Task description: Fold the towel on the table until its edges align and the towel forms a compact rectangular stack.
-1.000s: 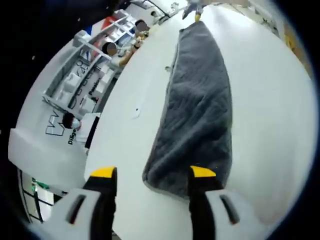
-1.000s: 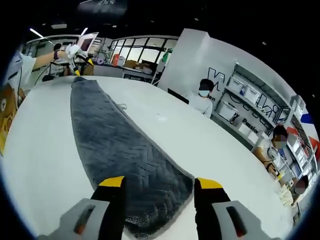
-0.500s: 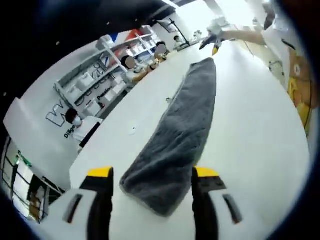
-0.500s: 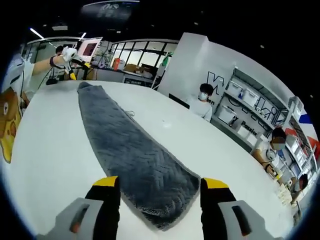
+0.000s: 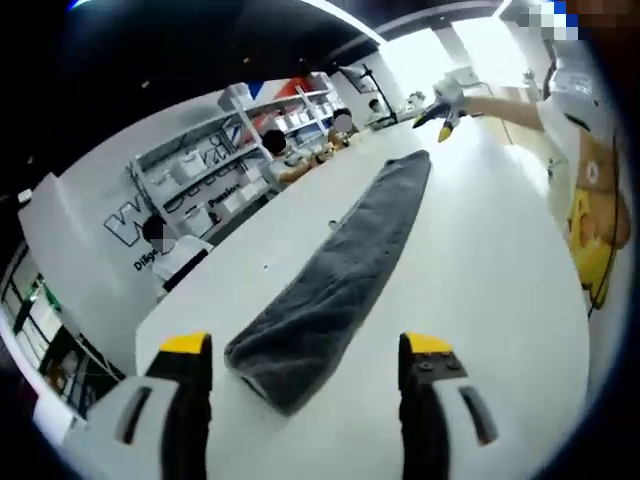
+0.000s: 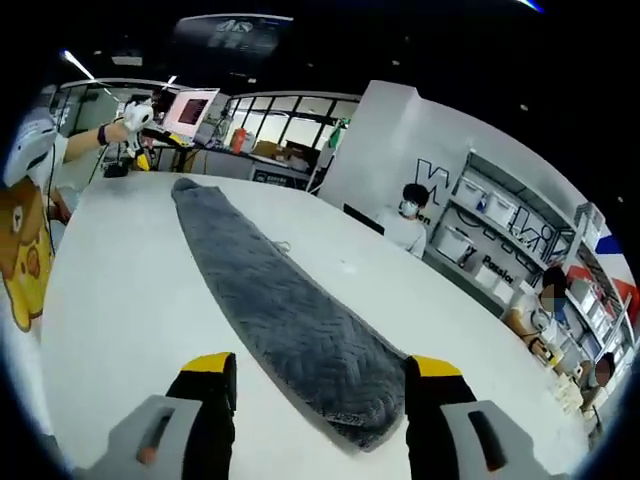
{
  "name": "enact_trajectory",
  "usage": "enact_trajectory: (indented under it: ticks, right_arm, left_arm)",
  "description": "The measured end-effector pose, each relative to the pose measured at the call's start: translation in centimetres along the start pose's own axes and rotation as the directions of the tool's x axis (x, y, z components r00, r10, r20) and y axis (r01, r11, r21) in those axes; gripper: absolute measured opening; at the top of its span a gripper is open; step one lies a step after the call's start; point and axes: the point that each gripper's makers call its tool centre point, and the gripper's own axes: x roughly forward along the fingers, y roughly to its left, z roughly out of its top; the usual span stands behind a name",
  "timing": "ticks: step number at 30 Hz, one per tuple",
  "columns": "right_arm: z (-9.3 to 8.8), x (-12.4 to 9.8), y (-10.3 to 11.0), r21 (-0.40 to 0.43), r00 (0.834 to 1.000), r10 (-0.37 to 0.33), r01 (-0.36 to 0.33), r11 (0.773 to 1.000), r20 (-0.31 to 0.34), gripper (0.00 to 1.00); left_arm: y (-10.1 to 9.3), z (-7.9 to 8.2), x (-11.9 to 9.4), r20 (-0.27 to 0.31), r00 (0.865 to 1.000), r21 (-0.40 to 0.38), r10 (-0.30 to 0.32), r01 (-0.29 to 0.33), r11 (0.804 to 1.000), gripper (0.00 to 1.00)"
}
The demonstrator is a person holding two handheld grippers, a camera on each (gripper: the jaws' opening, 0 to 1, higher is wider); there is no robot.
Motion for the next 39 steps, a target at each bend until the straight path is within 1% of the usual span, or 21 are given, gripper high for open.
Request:
enact_trajectory:
  ticks: [1,3,9,13,15,19,20,25,28,31,33,37,38,39]
  right_arm:
    - [-0.2,-0.9,1.1,-0.001,1.0,0.0,0.0,1.0,0.004,0.72]
    - [-0.2,-1.3,1.6,0.005,1.0,0.003,-0.003,1.0,0.01,0.74]
    - [-0.3,-2.7,2.4,0.01,1.0,-0.011,0.011,1.0,0.022,0.75]
    - [-0.4,-4.1,3.0,0.027,0.999,-0.019,0.018,0.999,0.034,0.76]
    - [-0.5,-4.6,3.3,0.039,0.999,-0.022,0.021,0.999,0.04,0.77]
    - [-1.2,-5.5,4.0,0.05,0.999,-0.027,0.026,0.998,0.025,0.78]
    - [-1.4,-5.7,4.2,0.052,0.999,-0.031,0.03,0.998,0.017,0.78]
    - [-2.1,-6.4,5.7,0.059,0.999,-0.032,0.032,0.998,-0.004,0.79]
    - [-2.3,-6.6,5.6,0.036,0.999,-0.052,0.052,0.998,-0.009,0.79]
    - [-2.8,-6.7,5.8,0.04,0.999,-0.049,0.049,0.998,-0.014,0.81]
    - [-2.9,-6.8,6.1,0.058,0.999,-0.047,0.048,0.997,-0.012,0.83]
    - [-2.9,-7.0,6.9,0.092,0.999,-0.039,0.039,0.995,0.002,0.84]
    - [-2.9,-7.0,7.1,0.102,0.999,-0.034,0.034,0.994,0.001,0.84]
    - [-3.0,-7.0,7.4,0.107,1.0,-0.031,0.031,0.994,0.0,0.86]
  left_arm:
    - [-1.1,-0.2,-1.4,0.013,1.0,-0.031,0.008,-0.007,0.999,0.82]
    - [-1.8,-0.5,-1.9,0.01,1.0,-0.034,0.006,-0.006,0.999,0.84]
    - [-2.9,-0.4,-3.0,0.02,1.0,-0.027,0.002,-0.001,1.0,0.87]
    - [-3.5,-0.3,-3.5,0.034,0.999,-0.051,-0.005,0.007,0.999,0.87]
    - [-3.7,-0.4,-3.7,0.033,0.999,-0.057,-0.006,0.007,0.998,0.89]
    - [-4.7,-1.0,-4.1,0.014,1.0,-0.099,-0.021,0.022,0.995,0.9]
    - [-5.1,-1.1,-4.2,0.005,1.0,-0.099,-0.024,0.024,0.995,0.9]
    - [-6.2,-1.5,-4.6,-0.006,0.999,-0.107,-0.036,0.035,0.994,0.96]
    - [-6.6,-1.4,-4.9,0.01,0.999,-0.129,-0.038,0.039,0.991,0.97]
    - [-6.8,-1.7,-5.2,0.02,0.999,-0.154,-0.029,0.032,0.988,0.98]
    - [-6.8,-2.3,-5.5,0.016,1.0,-0.189,-0.021,0.023,0.982,0.98]
    - [-7.1,-3.2,-5.8,0.01,1.0,-0.22,-0.008,0.01,0.975,0.98]
    - [-7.1,-3.6,-5.8,-0.008,1.0,-0.216,0.004,-0.005,0.976,0.98]
    - [-7.1,-3.7,-5.8,-0.012,1.0,-0.213,0.009,-0.011,0.977,0.98]
